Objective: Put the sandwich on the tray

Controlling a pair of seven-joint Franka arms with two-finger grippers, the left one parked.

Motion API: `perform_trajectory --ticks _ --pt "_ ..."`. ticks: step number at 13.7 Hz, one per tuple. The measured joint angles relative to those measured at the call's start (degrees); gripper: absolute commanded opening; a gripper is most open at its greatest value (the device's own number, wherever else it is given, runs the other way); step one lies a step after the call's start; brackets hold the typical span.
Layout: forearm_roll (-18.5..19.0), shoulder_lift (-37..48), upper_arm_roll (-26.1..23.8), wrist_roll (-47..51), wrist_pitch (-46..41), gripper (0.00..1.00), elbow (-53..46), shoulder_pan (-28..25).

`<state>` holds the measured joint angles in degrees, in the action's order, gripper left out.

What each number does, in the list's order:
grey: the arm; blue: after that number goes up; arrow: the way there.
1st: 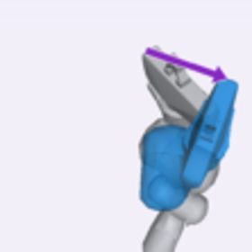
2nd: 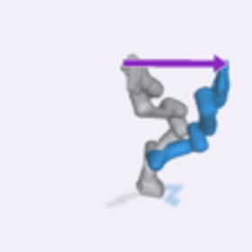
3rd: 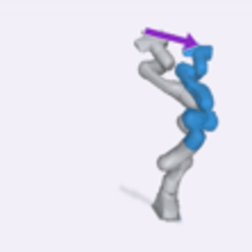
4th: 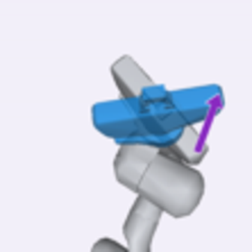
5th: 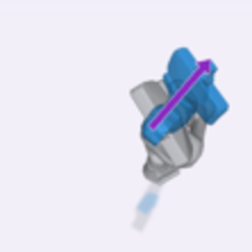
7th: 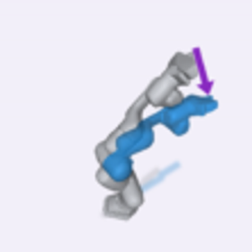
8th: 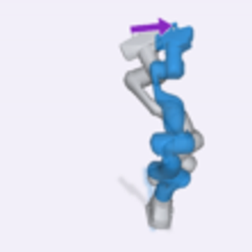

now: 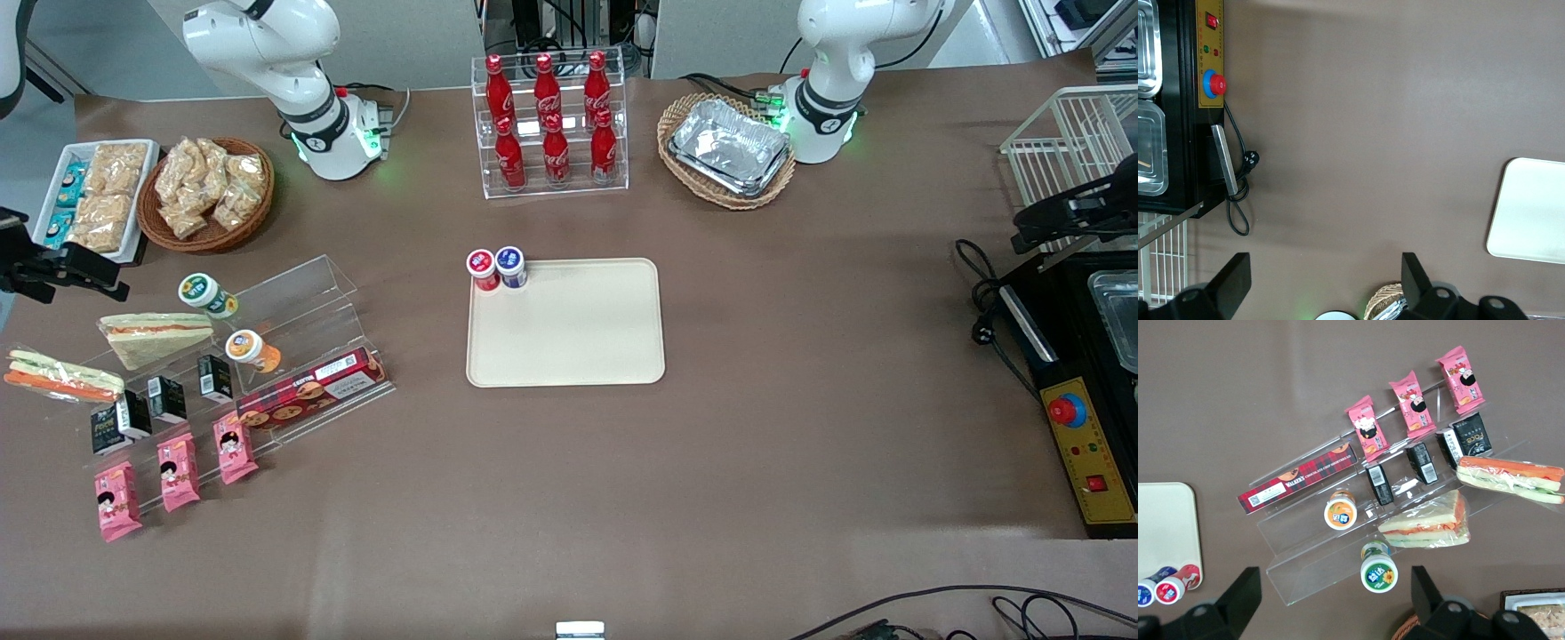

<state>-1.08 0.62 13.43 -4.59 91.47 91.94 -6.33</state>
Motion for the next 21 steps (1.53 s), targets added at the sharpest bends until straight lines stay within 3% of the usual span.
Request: perform_trajectory --ticks 9,15,21 --pt "-0.1 -0.2 1.7 0.2 0.5 1.00 -0.1 0.3" --pt "-0.1 -1.1 4.0 -0.3 0.3 1.00 -0.1 3.4" --pt "-0.1 -2.9 5.3 -7.9 0.3 1.00 -0.1 4.0"
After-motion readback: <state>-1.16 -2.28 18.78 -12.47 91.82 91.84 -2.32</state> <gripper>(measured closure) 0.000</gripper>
